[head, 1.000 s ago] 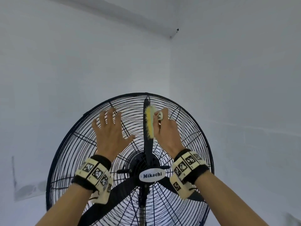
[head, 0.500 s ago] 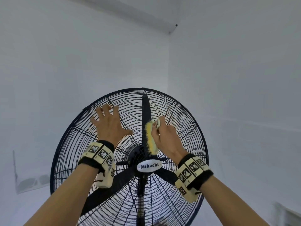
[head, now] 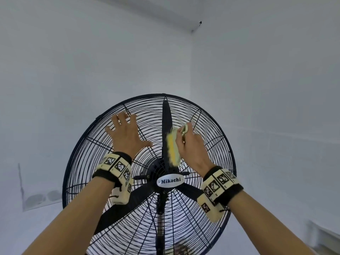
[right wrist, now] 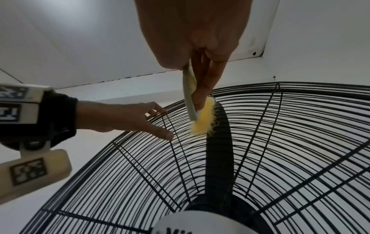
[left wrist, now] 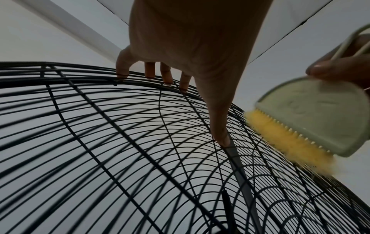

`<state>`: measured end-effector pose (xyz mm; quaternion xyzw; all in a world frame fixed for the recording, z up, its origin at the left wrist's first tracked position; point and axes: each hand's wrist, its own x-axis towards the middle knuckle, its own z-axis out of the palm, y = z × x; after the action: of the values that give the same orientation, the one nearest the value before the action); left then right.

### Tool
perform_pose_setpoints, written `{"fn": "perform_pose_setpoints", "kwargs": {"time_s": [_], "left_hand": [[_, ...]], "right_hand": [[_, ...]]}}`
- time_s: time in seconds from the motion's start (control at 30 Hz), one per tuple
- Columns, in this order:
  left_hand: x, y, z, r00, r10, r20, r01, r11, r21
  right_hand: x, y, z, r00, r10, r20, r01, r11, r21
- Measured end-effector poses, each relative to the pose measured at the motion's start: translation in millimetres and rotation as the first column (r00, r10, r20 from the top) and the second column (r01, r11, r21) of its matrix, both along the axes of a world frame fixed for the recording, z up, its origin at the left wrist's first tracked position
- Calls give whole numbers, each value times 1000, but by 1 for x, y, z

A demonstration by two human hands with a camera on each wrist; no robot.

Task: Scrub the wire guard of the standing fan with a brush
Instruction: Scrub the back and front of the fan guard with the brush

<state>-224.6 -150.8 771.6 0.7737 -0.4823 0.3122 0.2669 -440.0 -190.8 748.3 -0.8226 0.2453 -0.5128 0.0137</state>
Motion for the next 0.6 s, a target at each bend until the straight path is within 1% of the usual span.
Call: {"fn": "perform_pose_setpoints", "kwargs": {"time_s": [0.03,0.07,0.1,0.17,0.23,0.27,0.3,0.4,0.43,0.47,0.5,0.6], "left_hand": [[-1,0,-1,1000,-4,6,4,1000,-6],[-2,0,-1,1000,-9,7,9,1000,-15],[-1,1,-1,1000,-9,8,9,1000,-20],[1,2,-1,1000,-1,9,1,1000,-23],[2,2,-2,1000,-4,10,4,1000,-19],[2,2,-2,1000,-6,11,6,1000,-18],[2,1,-3,1000,-6,13,7,1000,-18],[-1,0,-3,1000,-5,23,5,1000,-29],[-2,-1,-3,1000,-4,22,5,1000,-31],[-2,-1,-3,1000,-4,20,4,999,-32],[-1,-2,-3,1000,-3,18,4,999,-33],[1,-1,-3,1000,2,13,-2,1000,-12]], "right_hand": [[0,-2,3,999,-11,54,11,1000,-1],[0,-4,3,998,-21,62,22,1000,-7],[1,-4,1,999,-25,29,26,1000,-13],[3,0,-11,995,-28,-101,27,1000,-14],[1,5,-22,974,-39,-225,32,999,-32],[0,6,-24,970,-31,-241,25,999,-27],[-2,7,-23,976,-14,-218,12,1000,-8],[-7,5,-13,1000,8,9,-9,1000,28],[-7,4,-13,999,4,46,-5,1000,23],[-6,4,-17,999,-2,40,1,1000,22],[-4,5,-23,1000,-2,3,1,1000,27],[-4,11,-47,987,14,-163,-2,997,73]]}}
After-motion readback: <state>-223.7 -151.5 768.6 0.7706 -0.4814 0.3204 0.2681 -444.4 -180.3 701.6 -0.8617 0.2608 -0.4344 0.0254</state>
